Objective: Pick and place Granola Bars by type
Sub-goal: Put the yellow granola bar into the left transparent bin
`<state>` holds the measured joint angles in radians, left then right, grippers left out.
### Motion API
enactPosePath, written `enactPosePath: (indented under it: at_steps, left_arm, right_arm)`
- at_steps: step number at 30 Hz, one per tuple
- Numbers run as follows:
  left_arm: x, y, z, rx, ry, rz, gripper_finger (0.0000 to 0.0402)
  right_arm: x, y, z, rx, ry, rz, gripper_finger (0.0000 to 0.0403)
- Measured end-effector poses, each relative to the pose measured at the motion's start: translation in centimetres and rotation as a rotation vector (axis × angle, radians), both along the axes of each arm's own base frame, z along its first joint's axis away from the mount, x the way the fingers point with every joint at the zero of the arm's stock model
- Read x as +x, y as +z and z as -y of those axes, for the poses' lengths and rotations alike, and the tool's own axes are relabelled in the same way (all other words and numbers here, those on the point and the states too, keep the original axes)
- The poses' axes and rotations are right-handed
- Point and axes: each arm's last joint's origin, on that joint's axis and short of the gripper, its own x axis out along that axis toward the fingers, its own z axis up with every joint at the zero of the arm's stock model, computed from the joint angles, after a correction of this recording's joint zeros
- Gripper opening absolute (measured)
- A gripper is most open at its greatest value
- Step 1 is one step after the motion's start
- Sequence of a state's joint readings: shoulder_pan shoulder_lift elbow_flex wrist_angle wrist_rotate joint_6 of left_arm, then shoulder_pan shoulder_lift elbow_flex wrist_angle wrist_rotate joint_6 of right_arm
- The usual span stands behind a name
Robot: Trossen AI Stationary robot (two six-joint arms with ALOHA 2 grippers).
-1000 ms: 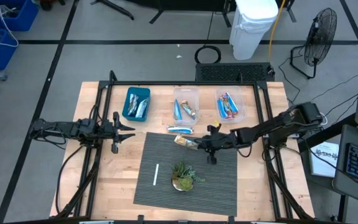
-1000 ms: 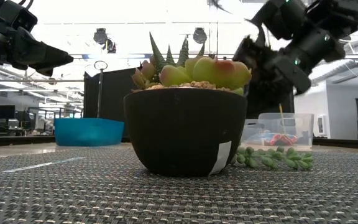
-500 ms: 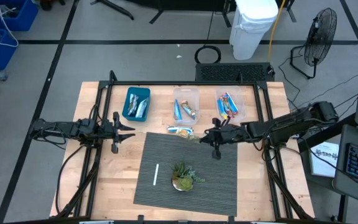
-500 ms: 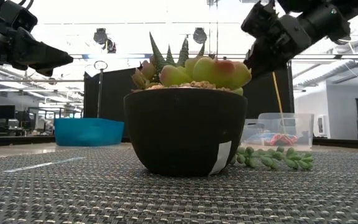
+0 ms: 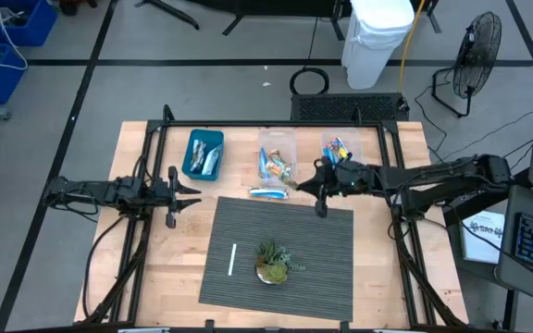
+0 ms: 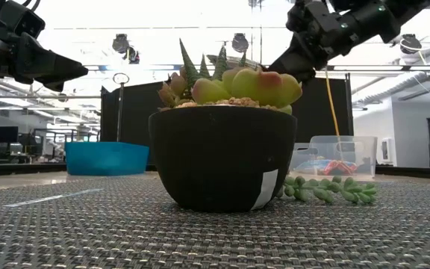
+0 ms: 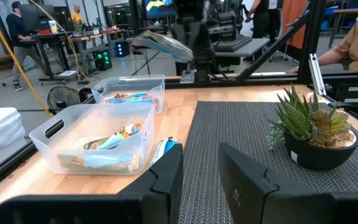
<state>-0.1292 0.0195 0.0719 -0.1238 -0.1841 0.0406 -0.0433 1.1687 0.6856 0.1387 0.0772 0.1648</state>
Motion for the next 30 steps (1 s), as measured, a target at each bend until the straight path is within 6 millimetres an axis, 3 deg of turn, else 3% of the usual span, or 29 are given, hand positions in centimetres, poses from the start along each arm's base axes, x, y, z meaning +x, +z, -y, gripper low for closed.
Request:
enactPosePath:
  at_steps: [17,24,30]
  left_arm:
    - [0.0,0.0,0.0,0.000,0.000,0.000,0.0108]
    - [0.0,0.0,0.0,0.000,0.000,-0.003,0.0108]
    - [0.0,0.0,0.0,0.000,0.000,0.002,0.0108]
  right_arm:
    - [1.5,5.3,4.2,-0.049,-0.138,0.061,0.0000]
    - [3.1,4.1,6.8,-0.034,-0.213,-0.047,0.0000]
    - [4.5,0.5,8.9,-0.006,-0.263,-0.176,0.0000]
